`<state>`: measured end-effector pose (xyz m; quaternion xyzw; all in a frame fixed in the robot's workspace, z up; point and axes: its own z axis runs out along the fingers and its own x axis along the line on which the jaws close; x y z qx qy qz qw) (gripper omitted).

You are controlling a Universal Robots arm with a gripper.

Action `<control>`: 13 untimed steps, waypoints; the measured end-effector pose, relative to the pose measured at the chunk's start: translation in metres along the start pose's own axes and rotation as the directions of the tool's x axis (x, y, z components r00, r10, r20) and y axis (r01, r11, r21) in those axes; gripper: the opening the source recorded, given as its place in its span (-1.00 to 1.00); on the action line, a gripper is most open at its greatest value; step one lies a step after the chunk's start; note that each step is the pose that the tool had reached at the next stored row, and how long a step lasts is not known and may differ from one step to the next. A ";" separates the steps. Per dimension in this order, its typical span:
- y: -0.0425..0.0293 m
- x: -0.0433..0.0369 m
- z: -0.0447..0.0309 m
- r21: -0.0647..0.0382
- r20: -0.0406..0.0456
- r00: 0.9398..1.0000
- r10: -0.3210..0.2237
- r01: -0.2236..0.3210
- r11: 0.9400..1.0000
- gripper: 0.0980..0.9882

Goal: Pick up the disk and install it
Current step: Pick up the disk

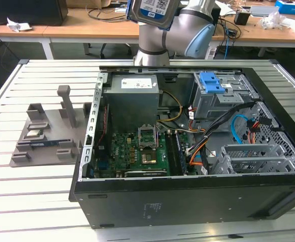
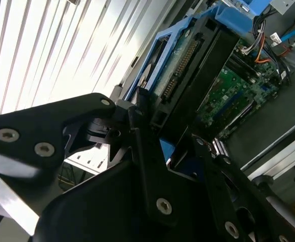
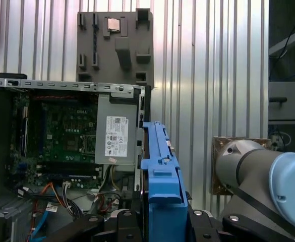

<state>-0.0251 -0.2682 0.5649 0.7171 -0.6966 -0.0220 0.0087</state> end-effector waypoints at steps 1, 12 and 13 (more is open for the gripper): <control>-0.0051 0.0002 -0.0002 0.000 0.000 1.000 0.000 0.000 1.000 -0.40; -0.0169 0.0032 -0.0008 0.000 0.000 1.000 0.000 0.000 1.000 -0.40; -0.0169 0.0046 -0.0008 0.000 0.000 1.000 0.000 0.000 1.000 -0.40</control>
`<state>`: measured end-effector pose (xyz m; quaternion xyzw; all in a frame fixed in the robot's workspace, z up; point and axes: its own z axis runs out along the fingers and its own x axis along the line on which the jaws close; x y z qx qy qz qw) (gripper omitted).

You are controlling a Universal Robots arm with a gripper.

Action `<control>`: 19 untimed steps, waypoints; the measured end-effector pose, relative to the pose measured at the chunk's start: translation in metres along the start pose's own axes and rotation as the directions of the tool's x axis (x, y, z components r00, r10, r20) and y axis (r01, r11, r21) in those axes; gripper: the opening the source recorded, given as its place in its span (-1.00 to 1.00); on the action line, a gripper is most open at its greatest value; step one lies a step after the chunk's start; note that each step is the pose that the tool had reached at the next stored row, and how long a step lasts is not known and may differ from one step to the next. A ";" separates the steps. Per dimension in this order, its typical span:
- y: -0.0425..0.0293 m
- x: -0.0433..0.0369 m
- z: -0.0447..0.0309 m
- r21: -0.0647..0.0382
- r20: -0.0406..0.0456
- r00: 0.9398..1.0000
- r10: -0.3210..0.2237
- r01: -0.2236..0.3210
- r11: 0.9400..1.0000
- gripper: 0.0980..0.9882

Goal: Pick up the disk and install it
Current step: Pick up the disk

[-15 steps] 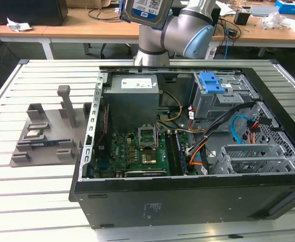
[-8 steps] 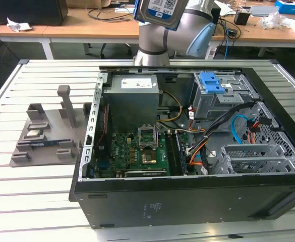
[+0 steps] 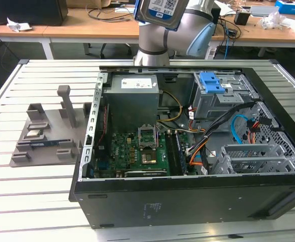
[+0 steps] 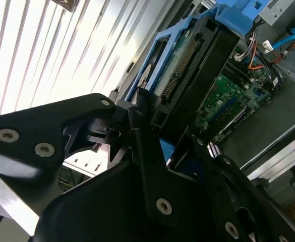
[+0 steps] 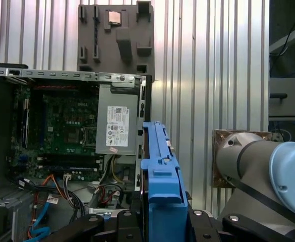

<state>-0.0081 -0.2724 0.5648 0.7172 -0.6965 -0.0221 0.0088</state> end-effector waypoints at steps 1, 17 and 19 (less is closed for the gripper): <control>0.0001 0.0033 -0.0001 0.000 0.000 1.000 0.000 0.000 1.000 -0.40; 0.0011 0.0372 -0.0006 0.000 -0.003 1.000 0.000 0.000 1.000 -0.40; 0.0012 0.0402 -0.0006 0.000 -0.003 1.000 0.000 0.000 1.000 -0.40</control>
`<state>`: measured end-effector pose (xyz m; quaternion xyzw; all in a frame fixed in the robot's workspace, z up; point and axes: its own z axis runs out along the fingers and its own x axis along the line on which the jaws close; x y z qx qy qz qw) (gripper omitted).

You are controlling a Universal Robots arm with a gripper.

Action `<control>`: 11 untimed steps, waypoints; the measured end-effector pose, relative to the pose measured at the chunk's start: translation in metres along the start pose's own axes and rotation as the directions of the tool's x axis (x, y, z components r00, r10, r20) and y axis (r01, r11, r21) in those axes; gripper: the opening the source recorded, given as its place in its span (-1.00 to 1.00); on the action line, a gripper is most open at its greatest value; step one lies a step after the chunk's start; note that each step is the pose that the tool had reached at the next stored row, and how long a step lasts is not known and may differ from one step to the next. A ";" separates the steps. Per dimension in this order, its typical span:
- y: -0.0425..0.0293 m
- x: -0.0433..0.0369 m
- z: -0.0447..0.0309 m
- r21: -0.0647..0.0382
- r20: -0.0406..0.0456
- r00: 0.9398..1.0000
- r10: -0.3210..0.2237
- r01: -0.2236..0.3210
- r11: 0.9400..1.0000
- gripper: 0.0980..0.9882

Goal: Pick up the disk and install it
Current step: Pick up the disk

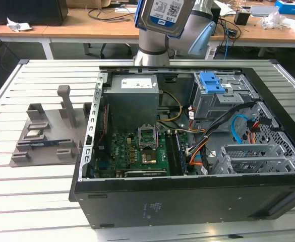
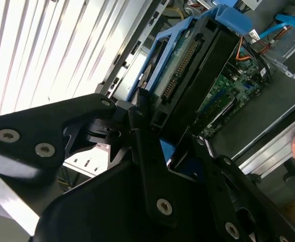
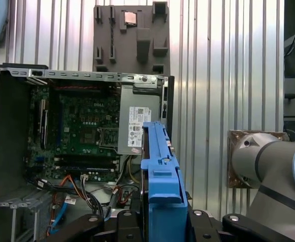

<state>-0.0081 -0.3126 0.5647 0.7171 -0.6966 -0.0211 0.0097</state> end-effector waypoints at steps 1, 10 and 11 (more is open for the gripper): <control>0.0001 0.0017 0.0000 0.000 0.000 1.000 0.000 0.000 1.000 -0.40; 0.0004 0.0157 0.0000 0.000 -0.001 1.000 0.000 0.000 1.000 -0.40; 0.0005 0.0180 0.0000 0.000 -0.001 1.000 0.000 0.000 1.000 -0.40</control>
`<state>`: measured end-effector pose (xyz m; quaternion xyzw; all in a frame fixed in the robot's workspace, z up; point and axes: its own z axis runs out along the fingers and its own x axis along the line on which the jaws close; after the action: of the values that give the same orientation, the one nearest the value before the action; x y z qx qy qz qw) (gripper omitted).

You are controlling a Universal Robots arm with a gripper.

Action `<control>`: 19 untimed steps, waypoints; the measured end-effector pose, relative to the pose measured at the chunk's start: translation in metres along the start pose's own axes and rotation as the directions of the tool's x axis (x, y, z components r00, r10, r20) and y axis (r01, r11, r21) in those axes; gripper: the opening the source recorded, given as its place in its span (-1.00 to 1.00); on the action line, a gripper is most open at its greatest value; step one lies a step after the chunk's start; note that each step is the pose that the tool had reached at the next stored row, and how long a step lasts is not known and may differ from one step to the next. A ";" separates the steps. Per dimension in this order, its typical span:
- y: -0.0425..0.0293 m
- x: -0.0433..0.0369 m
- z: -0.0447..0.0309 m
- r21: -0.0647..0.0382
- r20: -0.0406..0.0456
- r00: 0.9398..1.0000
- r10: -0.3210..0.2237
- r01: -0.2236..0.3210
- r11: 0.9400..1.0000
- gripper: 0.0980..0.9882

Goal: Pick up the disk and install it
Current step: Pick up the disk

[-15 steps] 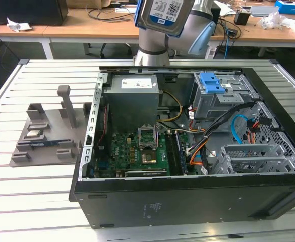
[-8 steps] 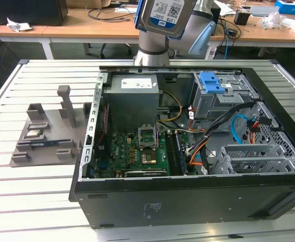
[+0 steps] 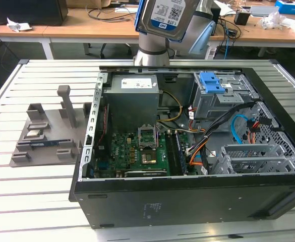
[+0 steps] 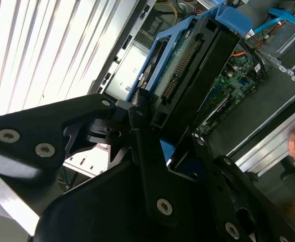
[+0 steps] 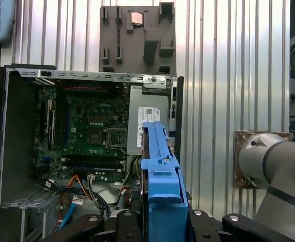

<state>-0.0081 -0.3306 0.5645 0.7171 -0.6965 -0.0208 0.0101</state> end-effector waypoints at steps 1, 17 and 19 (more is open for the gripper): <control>0.0000 0.0009 0.0000 0.000 0.000 1.000 0.000 0.000 1.000 -0.40; 0.0007 0.0237 0.0001 0.000 -0.001 1.000 0.000 0.000 1.000 -0.40; 0.0008 0.0262 0.0001 0.000 -0.002 1.000 0.000 0.000 1.000 -0.40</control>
<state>-0.0081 -0.3568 0.5640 0.7171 -0.6966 -0.0202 0.0106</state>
